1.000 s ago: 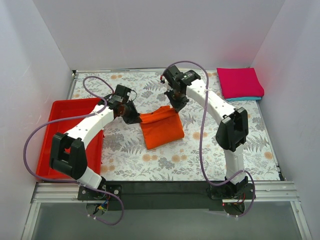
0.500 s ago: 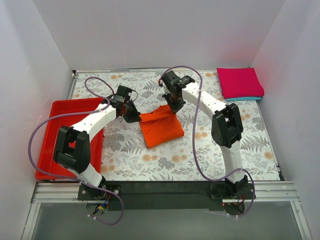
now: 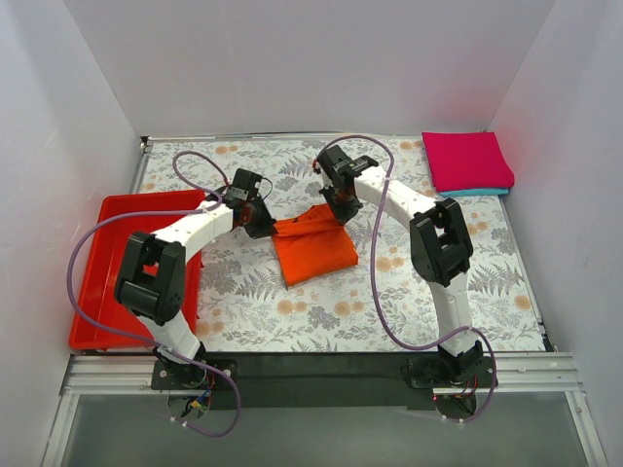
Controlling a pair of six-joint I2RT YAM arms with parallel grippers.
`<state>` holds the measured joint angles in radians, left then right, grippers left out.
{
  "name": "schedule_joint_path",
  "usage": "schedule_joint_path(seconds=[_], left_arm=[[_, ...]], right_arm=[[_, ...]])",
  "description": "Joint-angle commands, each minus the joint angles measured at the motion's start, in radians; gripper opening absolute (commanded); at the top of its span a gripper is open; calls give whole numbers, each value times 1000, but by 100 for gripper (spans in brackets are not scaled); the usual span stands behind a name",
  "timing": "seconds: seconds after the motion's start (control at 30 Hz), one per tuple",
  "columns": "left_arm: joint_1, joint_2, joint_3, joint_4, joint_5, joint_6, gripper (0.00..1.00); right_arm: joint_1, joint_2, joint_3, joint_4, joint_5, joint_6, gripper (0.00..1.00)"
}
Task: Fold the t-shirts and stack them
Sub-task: Fold the tshirt
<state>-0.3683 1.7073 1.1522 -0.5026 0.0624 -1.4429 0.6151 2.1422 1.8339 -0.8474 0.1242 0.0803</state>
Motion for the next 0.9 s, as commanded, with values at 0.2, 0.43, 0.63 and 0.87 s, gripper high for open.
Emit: schedule_joint_path(seconds=[0.2,0.43,0.63,0.87], left_arm=[[9,-57,-57,55,-98,-2,29],[0,-267,-186,180,-89,21,73],[-52,-307,-261,219,20,64,54],[-58,-125,-143,245,14,127,24]], right_arm=[[-15,-85,-33,94,54,52,36],[-15,-272,-166,218,-37,90,42],[-15,-344,-335,338,-221,102,36],[-26,-234,-286,396,-308,113,28]])
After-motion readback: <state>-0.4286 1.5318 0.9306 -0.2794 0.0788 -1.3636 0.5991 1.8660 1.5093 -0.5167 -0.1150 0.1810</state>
